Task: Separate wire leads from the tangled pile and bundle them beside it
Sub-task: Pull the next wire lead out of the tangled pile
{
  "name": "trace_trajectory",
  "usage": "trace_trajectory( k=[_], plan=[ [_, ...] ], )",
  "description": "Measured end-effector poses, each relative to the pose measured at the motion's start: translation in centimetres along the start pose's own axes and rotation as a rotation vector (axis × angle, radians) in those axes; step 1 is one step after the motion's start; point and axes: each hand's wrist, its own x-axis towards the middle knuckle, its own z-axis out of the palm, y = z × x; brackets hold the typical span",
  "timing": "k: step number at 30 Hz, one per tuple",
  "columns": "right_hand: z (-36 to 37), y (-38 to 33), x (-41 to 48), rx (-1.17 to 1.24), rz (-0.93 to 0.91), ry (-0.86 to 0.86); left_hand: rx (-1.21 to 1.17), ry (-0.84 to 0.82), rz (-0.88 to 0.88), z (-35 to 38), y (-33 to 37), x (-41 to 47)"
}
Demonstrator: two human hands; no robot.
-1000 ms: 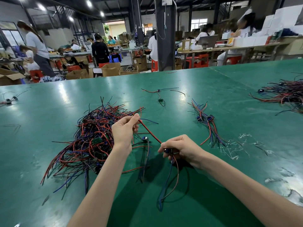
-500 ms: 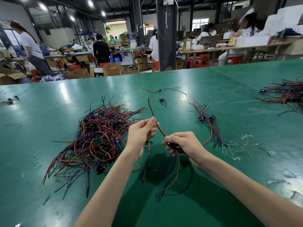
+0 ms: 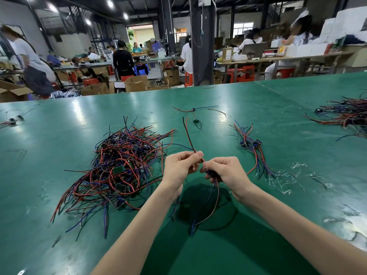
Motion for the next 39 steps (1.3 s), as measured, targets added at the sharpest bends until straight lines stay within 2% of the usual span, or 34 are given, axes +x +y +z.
trace_trajectory(
  k=[8, 10, 14, 16, 20, 24, 32, 35, 39],
  plan=[
    [0.7, -0.1, -0.7, -0.141, -0.041, -0.104, -0.065, 0.368, 0.151, -4.0, 1.3, 2.3],
    [0.8, 0.1, -0.7, -0.168, -0.040, -0.105, 0.019, 0.429, 0.197, -4.4, 1.3, 2.5],
    [0.5, 0.4, -0.5, -0.200, -0.041, -0.082, 0.371, 0.486, 0.375, -4.5, 1.2, 2.4],
    [0.3, 0.4, -0.3, -0.205, -0.041, -0.067, 0.353, 0.501, 0.399, -4.3, 1.5, 2.2],
    [0.0, 0.6, 0.1, -0.230, -0.035, -0.036, 0.014, 0.506, 0.225, -3.7, 2.2, 2.1],
    [-0.2, 0.9, 0.3, -0.263, -0.020, 0.006, -0.236, 0.439, 0.054, -3.4, 2.6, 1.8],
    [-0.3, 0.9, 0.6, -0.303, -0.021, 0.041, -0.541, 0.322, -0.210, -3.4, 3.3, 1.7],
    [-0.4, 1.0, 0.6, -0.314, -0.027, 0.045, -0.553, 0.317, -0.211, -3.2, 3.3, 1.7],
    [-0.4, 1.1, 0.4, -0.355, -0.059, 0.058, -0.391, 0.391, -0.125, -3.2, 2.7, 1.6]
  ],
)
